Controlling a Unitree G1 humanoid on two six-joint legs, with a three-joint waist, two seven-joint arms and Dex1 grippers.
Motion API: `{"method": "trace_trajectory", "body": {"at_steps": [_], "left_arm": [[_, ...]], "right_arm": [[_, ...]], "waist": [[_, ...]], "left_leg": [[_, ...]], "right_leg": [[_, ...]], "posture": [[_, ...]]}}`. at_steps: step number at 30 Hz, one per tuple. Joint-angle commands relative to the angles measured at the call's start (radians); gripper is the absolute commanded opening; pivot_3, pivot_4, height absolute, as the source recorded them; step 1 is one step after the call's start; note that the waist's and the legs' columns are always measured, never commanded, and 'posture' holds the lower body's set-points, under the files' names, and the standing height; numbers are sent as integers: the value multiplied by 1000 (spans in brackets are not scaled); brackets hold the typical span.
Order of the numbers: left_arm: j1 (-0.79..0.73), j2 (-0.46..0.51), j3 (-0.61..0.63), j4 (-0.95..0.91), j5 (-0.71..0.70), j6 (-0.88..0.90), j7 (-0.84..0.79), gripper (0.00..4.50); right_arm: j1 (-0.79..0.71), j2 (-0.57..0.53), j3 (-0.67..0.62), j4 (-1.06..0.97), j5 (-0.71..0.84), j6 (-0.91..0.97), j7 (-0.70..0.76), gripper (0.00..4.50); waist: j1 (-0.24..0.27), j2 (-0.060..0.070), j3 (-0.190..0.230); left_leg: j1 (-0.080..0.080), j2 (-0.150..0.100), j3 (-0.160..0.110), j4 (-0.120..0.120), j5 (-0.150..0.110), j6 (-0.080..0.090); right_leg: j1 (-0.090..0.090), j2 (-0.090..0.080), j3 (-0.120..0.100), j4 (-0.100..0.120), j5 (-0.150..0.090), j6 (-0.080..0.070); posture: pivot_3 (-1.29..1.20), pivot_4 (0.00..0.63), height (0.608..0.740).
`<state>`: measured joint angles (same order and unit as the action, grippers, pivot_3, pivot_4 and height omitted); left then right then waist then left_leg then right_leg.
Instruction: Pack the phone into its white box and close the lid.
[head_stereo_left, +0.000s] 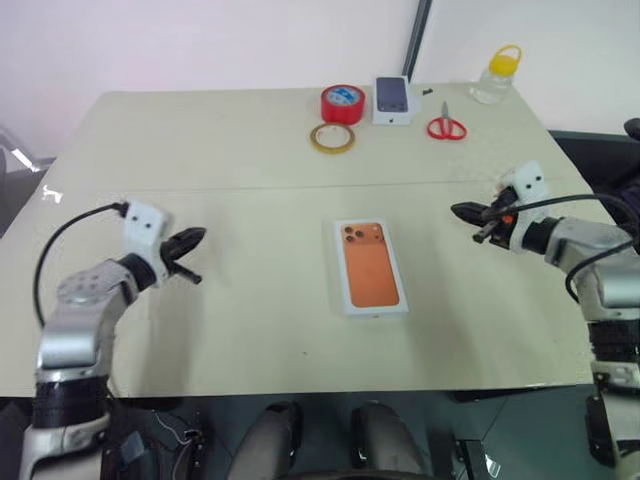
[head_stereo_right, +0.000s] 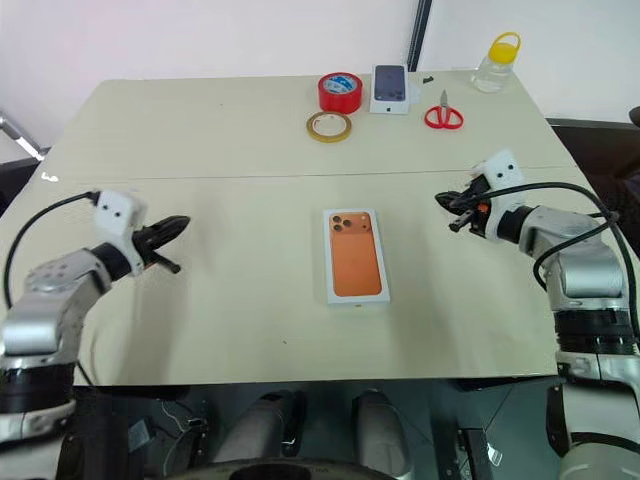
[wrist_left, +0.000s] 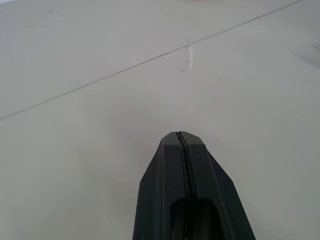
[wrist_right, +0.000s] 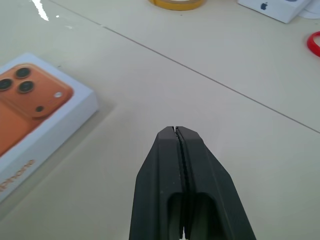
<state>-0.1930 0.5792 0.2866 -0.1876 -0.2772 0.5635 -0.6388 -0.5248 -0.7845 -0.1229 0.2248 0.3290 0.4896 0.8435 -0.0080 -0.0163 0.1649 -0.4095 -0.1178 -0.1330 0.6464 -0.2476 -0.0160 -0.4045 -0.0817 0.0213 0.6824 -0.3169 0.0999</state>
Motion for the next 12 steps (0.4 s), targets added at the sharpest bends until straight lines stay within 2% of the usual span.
{"method": "trace_trajectory", "body": {"at_steps": [1, 12], "left_arm": [[35, -2, 41, -93, -35, 22, 41, 0], [73, -19, 47, -165, -71, 72, 127, 0]], "right_arm": [[-37, -21, -19, 65, -8, -76, 54, 38], [-34, -12, -10, 118, -22, -135, 117, 38]], "waist": [[0, 0, 0], [-7, 0, 0]], "left_leg": [[0, 0, 0, 0, 0, 0], [0, 0, 0, 0, 0, 0]], "right_leg": [[0, 0, 0, 0, 0, 0], [-1, 1, 0, 1, 0, 0]], "posture": [[0, 150, 740], [0, 150, 740]]}}
